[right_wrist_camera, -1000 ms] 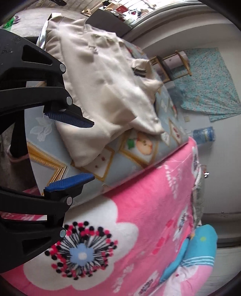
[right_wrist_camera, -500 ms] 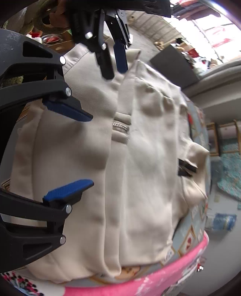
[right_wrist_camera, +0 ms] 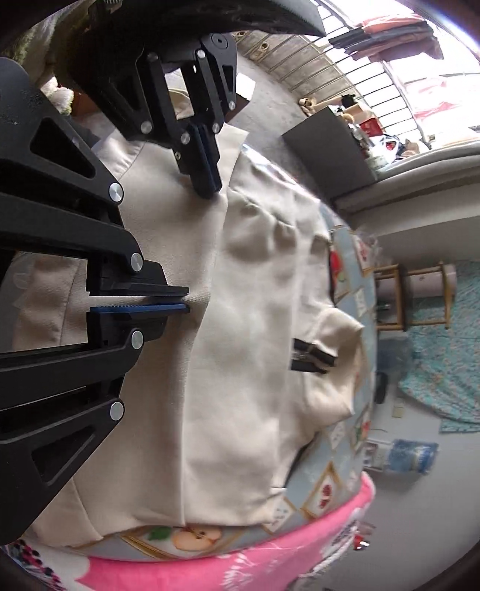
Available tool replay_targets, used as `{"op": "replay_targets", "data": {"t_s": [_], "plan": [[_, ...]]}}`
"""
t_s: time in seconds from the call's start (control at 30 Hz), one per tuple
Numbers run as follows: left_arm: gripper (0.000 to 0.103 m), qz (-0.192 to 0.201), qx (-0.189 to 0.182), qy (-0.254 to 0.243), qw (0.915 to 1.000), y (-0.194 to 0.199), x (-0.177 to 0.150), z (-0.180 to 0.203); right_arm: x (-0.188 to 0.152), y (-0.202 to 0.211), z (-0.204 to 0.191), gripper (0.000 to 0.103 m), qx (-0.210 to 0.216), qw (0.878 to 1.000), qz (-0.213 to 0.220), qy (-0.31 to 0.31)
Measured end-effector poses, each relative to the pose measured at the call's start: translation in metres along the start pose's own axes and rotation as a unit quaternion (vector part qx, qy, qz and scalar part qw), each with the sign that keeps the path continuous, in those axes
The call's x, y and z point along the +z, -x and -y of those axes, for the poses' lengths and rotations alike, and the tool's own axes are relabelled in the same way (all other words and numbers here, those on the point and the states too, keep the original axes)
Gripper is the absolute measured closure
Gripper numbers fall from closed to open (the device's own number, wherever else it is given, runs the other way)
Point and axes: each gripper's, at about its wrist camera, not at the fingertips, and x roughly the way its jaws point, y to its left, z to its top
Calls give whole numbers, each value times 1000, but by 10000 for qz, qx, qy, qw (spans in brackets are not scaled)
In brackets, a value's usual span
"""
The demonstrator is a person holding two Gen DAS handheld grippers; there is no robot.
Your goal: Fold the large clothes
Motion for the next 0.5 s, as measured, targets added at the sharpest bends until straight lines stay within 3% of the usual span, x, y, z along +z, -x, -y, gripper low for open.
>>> {"op": "replay_targets", "data": {"t_s": [0.17,0.33,0.4,0.5], "plan": [[97,-649,-21,220,9976,-48,-15,-10,-12,-55,17,99,231,9985,-341,-355],[94,-459,-194,704,9963,-10,-25,-34,-18,-47,17,99,185,9991,-244,-281],[93,-625,-232,867,9940,0,-36,-46,-21,-44,19,99,239,9990,-199,-327],[93,-1021,154,1112,9884,0,-58,-63,-17,-28,14,99,244,9995,94,-173]]}}
